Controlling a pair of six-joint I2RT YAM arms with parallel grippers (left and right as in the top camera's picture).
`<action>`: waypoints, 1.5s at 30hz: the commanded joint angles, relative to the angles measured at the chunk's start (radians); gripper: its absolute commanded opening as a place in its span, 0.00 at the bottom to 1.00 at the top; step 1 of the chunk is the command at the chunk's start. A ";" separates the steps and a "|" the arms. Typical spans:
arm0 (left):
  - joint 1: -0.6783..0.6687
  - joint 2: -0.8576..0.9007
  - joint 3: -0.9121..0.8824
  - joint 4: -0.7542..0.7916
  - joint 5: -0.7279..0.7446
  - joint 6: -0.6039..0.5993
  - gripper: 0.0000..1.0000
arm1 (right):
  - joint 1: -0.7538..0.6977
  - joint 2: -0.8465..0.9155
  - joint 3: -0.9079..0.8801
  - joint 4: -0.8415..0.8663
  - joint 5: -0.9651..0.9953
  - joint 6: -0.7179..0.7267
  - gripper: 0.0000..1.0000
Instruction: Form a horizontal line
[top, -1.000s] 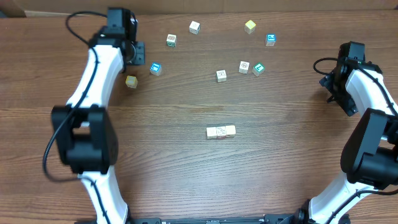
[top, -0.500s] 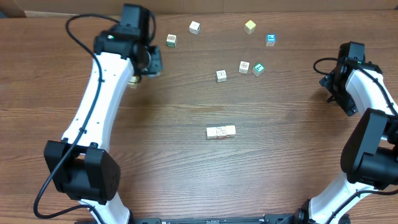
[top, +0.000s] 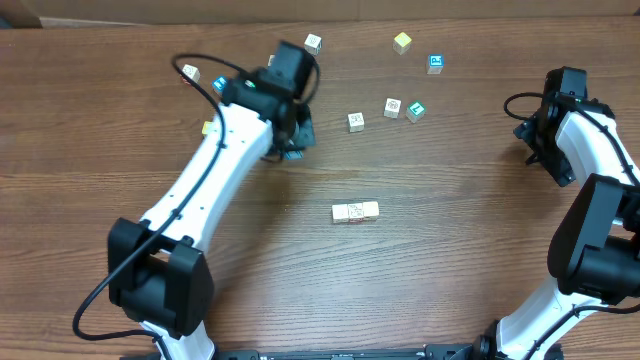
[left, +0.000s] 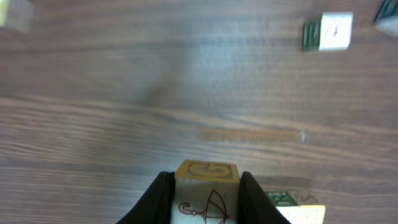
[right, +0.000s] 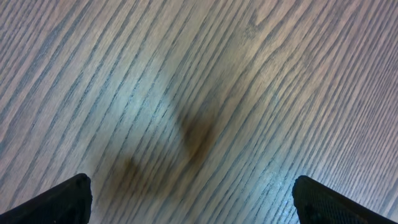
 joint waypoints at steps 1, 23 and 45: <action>-0.026 0.003 -0.084 0.046 0.003 -0.071 0.04 | 0.001 0.014 0.020 0.003 0.010 -0.001 1.00; -0.088 0.003 -0.332 0.227 0.059 -0.164 0.04 | 0.001 0.014 0.020 0.002 0.010 -0.001 1.00; -0.133 0.003 -0.392 0.257 0.029 -0.165 0.04 | 0.001 0.014 0.020 0.003 0.010 -0.001 1.00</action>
